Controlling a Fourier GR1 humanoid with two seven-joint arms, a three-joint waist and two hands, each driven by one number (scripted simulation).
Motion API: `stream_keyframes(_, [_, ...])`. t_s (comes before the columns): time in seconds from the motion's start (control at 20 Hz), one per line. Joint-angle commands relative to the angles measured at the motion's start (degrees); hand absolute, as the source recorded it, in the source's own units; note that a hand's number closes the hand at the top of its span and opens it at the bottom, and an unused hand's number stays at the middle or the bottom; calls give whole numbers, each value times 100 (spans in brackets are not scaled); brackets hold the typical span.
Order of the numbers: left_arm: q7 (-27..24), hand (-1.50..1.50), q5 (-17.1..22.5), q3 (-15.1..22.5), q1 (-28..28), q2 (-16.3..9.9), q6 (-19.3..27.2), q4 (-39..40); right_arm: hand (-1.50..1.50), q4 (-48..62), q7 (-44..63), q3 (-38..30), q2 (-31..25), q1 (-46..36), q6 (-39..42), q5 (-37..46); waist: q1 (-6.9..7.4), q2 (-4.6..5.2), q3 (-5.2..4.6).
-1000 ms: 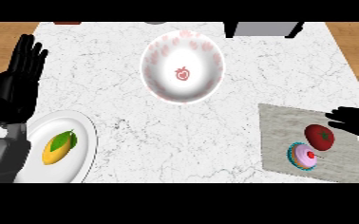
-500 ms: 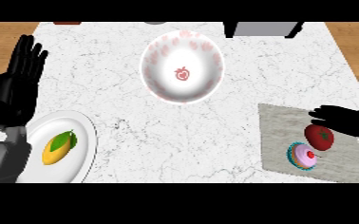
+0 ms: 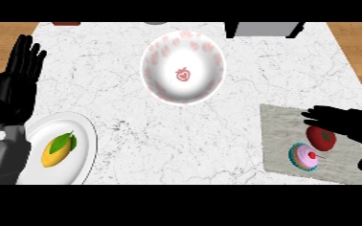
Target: Pick the tomato from the placemat and place it in the bowl
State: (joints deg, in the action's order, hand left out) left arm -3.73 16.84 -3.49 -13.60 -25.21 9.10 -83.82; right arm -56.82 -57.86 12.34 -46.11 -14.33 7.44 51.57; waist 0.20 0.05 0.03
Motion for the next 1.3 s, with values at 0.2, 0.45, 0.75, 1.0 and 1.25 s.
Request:
stream_keyframes(0.2, [350, 0, -66, -233, -38, 55, -277, -183, -150, 637, -142, -26, 523, -223, -97, 565, 10, -2, -1])
stream_keyframes(0.45, [275, 0, -210, -365, -5, 217, -303, -226, -150, 1548, -220, -223, 779, -713, -342, 921, 21, 3, 0])
stream_keyframes(0.75, [215, 0, -333, -440, -182, 256, -306, 30, 150, 1375, -746, -384, 730, -808, -371, 717, -10, 0, -2])
stream_keyframes(1.0, [201, 0, -426, -410, -28, 369, -350, -175, 150, 2073, -995, -512, 888, -841, -1162, 853, 27, 8, 3])
stream_keyframes(1.25, [149, 0, -496, -462, 70, 472, -389, -114, 150, 1794, -94, -716, 1069, -865, -787, 737, -4, -4, -2])
